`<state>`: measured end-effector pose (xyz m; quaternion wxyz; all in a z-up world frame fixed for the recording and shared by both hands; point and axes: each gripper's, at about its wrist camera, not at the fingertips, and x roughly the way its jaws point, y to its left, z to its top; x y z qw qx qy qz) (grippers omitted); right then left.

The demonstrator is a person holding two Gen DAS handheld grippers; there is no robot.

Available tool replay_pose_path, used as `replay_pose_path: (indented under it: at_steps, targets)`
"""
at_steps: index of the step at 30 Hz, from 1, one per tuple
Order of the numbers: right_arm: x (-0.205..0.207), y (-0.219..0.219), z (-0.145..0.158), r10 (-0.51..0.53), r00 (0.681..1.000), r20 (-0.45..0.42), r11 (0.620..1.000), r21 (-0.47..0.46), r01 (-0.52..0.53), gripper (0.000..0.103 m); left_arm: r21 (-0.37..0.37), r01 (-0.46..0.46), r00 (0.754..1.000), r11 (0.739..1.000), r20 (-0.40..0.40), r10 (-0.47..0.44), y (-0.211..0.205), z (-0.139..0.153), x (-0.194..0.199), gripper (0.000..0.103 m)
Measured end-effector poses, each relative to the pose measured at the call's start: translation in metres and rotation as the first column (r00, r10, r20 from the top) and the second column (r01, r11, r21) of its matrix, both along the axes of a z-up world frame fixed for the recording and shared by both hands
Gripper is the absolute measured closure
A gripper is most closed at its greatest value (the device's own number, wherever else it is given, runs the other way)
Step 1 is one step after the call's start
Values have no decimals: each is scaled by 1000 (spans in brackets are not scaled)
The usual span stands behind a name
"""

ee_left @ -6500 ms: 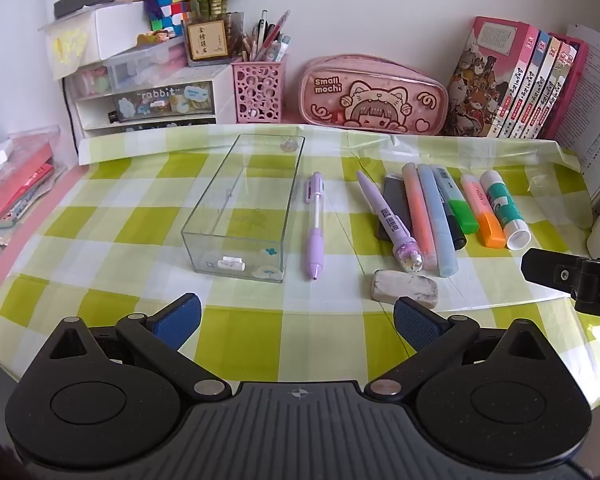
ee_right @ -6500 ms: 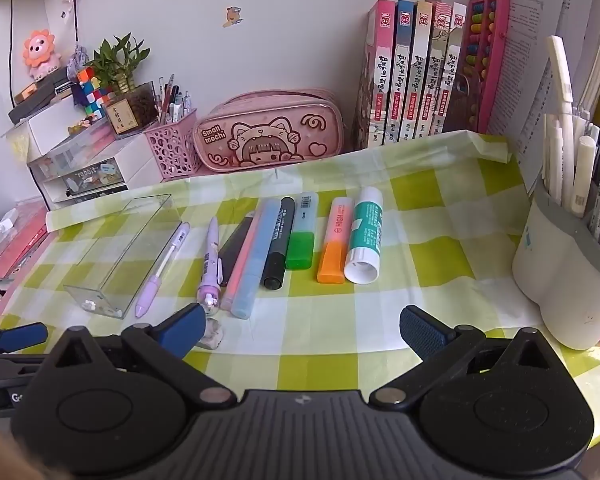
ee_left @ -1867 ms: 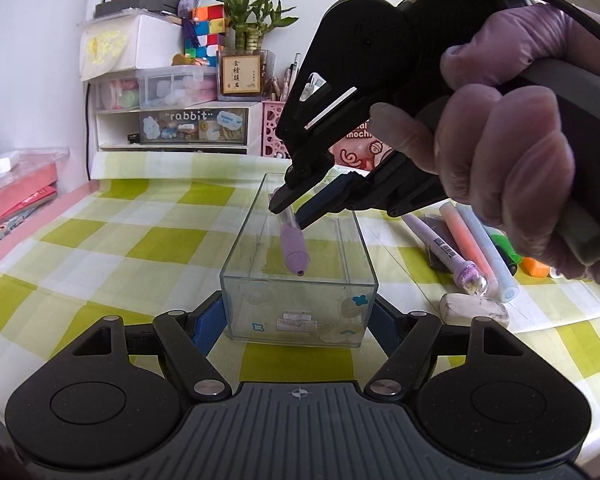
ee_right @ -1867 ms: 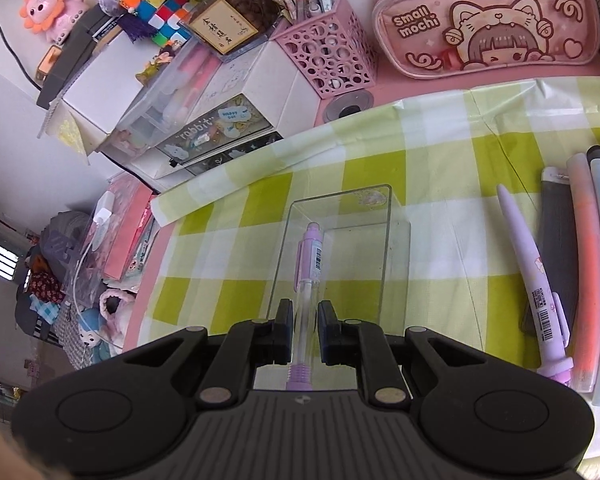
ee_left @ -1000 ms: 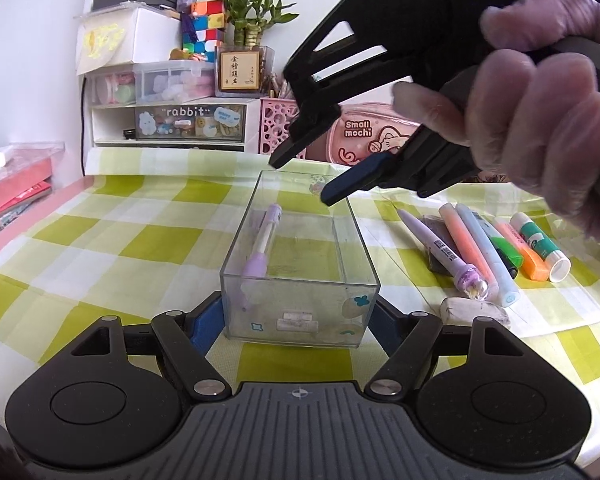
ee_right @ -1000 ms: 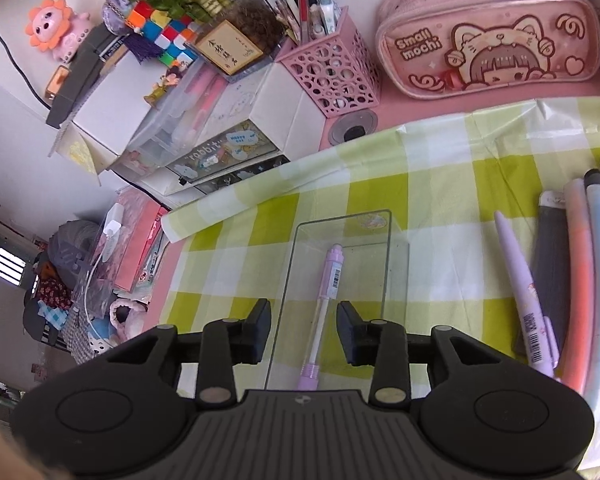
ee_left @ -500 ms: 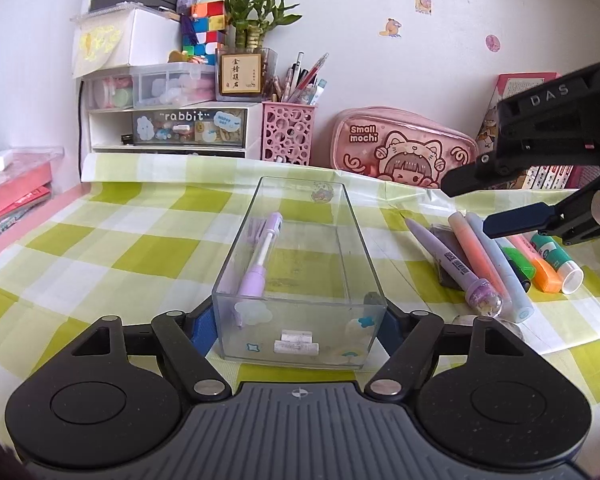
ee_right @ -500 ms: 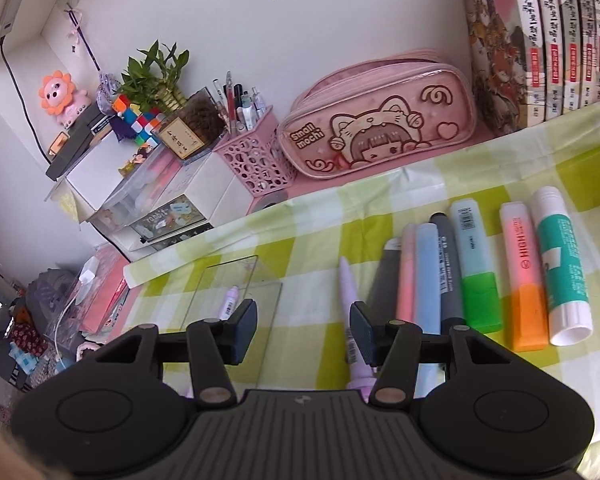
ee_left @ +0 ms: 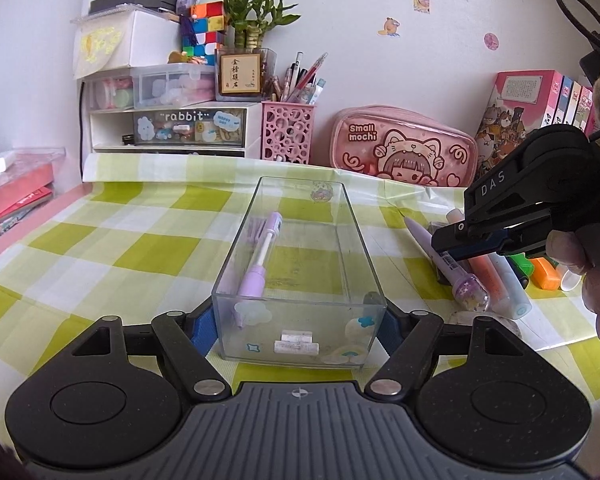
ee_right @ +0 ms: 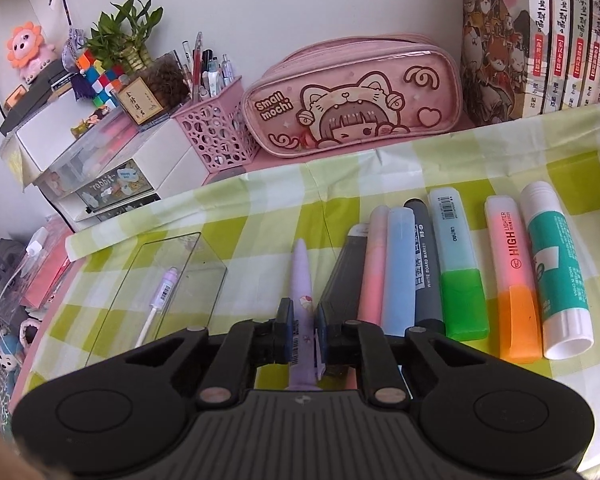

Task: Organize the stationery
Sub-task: 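Grasp the thick lavender pen with the right tool and lift it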

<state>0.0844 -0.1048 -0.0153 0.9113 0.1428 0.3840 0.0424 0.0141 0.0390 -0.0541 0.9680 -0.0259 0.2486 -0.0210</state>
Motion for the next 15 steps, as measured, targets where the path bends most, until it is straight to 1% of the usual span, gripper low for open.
replay_pose_path:
  at_steps: [3, 6, 10, 13, 14, 15]
  targets:
    - [1, 0, 3, -8, 1000, -7, 1000, 17, 8, 97, 0, 2, 1000, 1000, 1, -2, 0, 0, 0, 29]
    - [2, -1, 2, -8, 1000, -18, 999, 41, 8, 97, 0, 3, 1000, 1000, 1, -3, 0, -1, -1, 29]
    - [6, 1, -1, -1, 1000, -29, 999, 48, 2, 97, 0, 5, 1000, 1000, 2, -5, 0, -1, 0, 29]
    - [9, 3, 1, 23, 999, -29, 997, 69, -21, 95, -1, 6, 1000, 1000, 1, -6, 0, -1, 1, 29]
    - [11, 5, 1, 34, 999, -30, 997, 67, -32, 91, -1, 6, 1000, 1000, 1, -6, 0, -1, 1, 29]
    - [12, 7, 1, 40, 999, -33, 997, 60, -38, 90, -1, 7, 1000, 1000, 0, -7, 0, 0, 2, 29]
